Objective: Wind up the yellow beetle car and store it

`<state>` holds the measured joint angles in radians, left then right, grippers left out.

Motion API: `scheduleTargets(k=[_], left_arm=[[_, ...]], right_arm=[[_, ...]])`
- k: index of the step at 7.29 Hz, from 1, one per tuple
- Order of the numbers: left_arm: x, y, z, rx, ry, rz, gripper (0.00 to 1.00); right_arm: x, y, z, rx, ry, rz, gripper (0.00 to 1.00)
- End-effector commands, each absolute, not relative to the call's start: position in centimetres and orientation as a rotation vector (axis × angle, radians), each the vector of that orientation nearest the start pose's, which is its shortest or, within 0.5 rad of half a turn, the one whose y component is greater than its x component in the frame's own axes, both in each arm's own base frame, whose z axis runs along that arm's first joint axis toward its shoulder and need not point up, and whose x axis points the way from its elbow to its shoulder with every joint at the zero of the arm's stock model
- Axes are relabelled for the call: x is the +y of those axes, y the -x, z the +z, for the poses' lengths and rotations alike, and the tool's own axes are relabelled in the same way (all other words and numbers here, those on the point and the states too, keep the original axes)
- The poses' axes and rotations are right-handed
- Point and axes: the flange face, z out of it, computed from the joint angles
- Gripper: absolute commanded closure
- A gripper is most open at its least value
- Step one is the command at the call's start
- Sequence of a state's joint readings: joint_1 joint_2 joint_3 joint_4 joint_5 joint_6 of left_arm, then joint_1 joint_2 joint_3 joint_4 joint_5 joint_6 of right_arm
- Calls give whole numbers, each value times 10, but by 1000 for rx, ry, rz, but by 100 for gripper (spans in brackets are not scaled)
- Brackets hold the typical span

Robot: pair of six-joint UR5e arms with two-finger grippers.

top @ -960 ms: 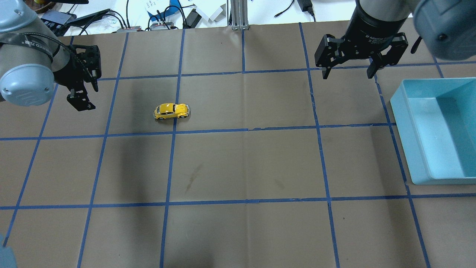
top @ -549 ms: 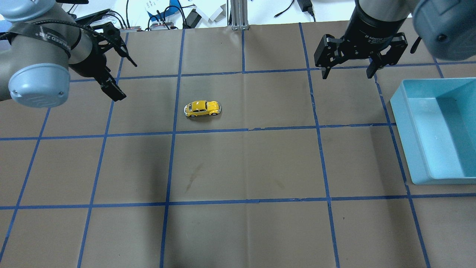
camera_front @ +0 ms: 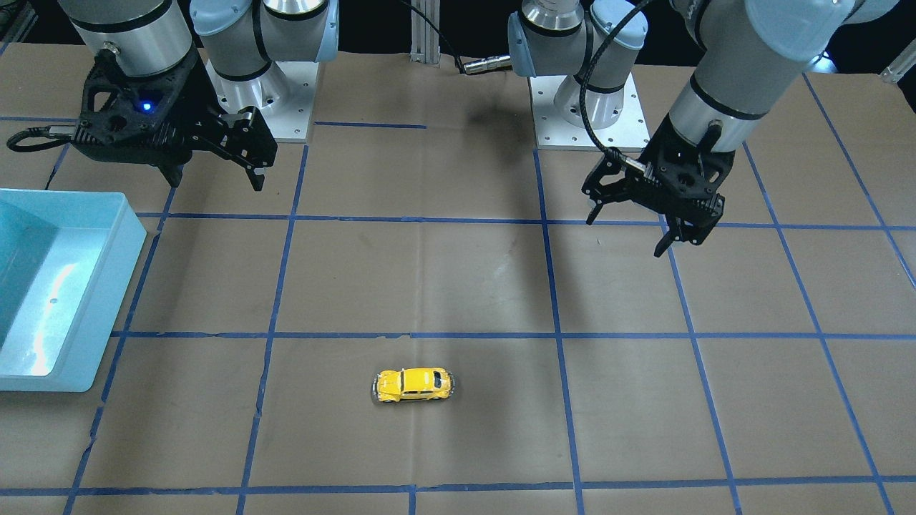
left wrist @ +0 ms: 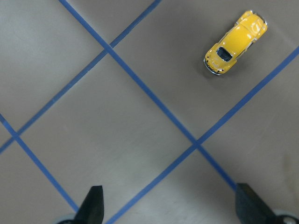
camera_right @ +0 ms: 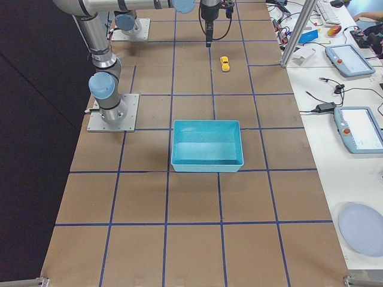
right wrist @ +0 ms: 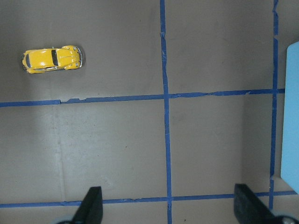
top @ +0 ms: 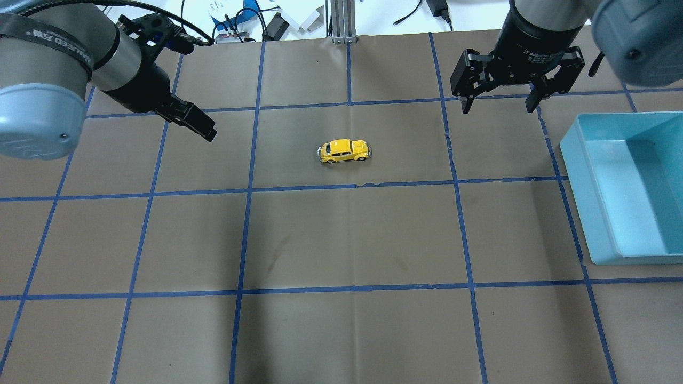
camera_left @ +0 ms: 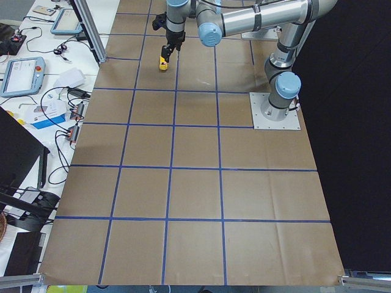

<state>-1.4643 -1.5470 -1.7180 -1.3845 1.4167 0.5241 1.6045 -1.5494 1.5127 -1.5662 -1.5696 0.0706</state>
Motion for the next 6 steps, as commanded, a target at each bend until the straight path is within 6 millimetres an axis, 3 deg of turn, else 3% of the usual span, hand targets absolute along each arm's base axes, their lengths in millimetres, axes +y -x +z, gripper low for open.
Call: scheduleTargets(k=[1, 3, 4, 5, 6], left_arm=[[-444, 102, 479, 3279, -358, -1, 0], [-405, 101, 498, 3261, -79, 201, 0], [-404, 87, 500, 3119, -57, 225, 0], [-406, 76, 504, 3008, 106, 197, 0], [-399, 82, 510, 3046, 179, 170, 0]], right_arm=[[-499, -151, 505, 3139, -55, -48, 0], [-500, -151, 505, 3139, -55, -51, 0], [-500, -151, 505, 3139, -53, -53, 0], [-500, -151, 505, 3139, -53, -53, 0], [-500, -151, 505, 3139, -48, -51, 0]])
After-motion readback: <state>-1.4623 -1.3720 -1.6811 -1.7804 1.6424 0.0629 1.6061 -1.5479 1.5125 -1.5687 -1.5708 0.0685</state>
